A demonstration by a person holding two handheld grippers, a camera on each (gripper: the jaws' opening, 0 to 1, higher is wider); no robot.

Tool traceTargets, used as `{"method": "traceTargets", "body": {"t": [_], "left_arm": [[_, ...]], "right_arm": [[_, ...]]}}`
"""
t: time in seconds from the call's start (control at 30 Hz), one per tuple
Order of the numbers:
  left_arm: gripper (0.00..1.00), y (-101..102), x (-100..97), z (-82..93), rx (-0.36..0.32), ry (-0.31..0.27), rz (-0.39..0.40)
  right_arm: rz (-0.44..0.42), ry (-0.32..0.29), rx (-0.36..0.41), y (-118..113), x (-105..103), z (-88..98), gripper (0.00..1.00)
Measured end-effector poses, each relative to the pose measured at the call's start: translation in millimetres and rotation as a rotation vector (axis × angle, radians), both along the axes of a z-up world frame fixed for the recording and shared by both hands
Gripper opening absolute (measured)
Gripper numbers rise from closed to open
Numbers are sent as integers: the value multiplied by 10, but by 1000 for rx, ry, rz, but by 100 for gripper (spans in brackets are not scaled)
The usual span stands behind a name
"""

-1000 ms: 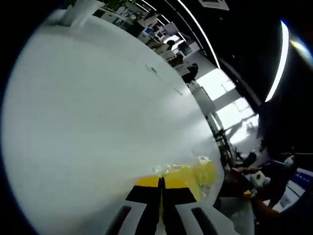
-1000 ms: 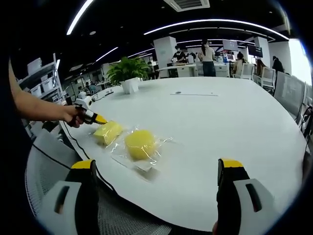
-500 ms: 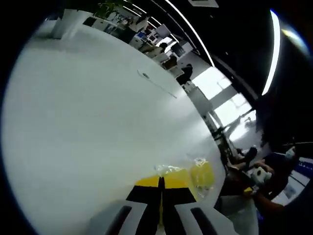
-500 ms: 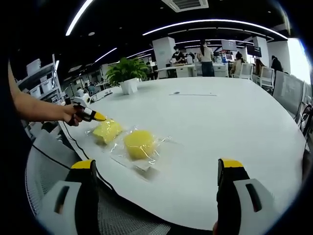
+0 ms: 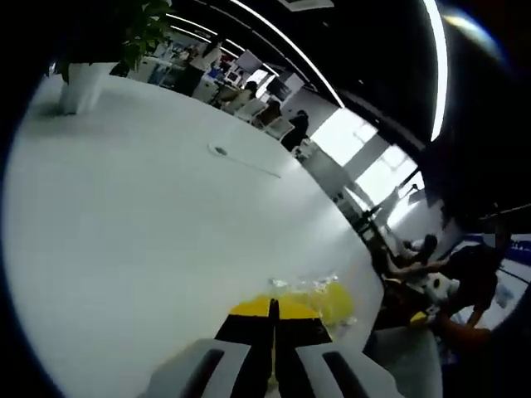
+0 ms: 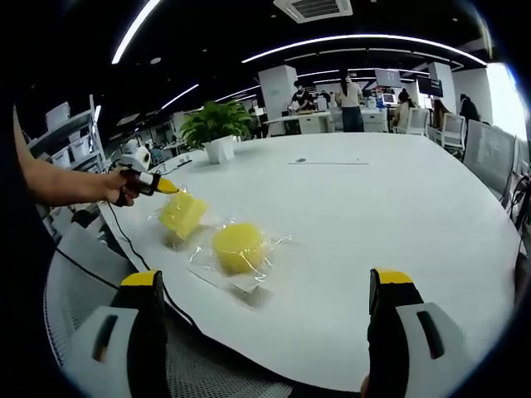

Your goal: Compare the silicone blocks by pressing each to a similar depth, holding the contact briefly, and releasing to observe deformation and rebound differences across the visible hardness samples.

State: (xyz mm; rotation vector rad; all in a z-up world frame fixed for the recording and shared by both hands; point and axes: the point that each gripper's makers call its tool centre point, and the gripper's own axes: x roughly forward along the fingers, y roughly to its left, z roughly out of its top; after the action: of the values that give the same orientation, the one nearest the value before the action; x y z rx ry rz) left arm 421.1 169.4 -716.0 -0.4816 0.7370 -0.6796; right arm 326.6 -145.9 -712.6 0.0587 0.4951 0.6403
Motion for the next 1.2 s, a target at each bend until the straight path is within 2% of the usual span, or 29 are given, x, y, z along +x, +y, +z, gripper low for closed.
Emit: {"method": "traceTargets", "body": {"t": [0.1, 0.33, 0.5, 0.57, 0.7, 0.83, 0.9, 1.2], "left_arm": [[0, 29, 27, 44, -20, -7, 19], [0, 10, 46, 191, -15, -45, 11], [0, -28, 70, 331, 21, -129, -26], [0, -34, 68, 363, 26, -121, -29], [0, -6, 113, 468, 40, -162, -29], [0, 12, 141, 594, 65, -208, -35], [0, 16, 156, 696, 69, -250, -37], [0, -41, 135, 1065, 89, -315, -54]], "right_arm": [[4, 0, 0, 8, -1, -2, 96], [4, -4, -3, -9, 17, 25, 96], [8, -5, -6, 5, 22, 36, 96], [9, -6, -3, 8, 32, 38, 96], [18, -10, -5, 33, 48, 59, 96], [17, -14, -7, 33, 56, 82, 96], [17, -15, -7, 27, 59, 86, 96], [17, -24, 7, 42, 69, 145, 96]]}}
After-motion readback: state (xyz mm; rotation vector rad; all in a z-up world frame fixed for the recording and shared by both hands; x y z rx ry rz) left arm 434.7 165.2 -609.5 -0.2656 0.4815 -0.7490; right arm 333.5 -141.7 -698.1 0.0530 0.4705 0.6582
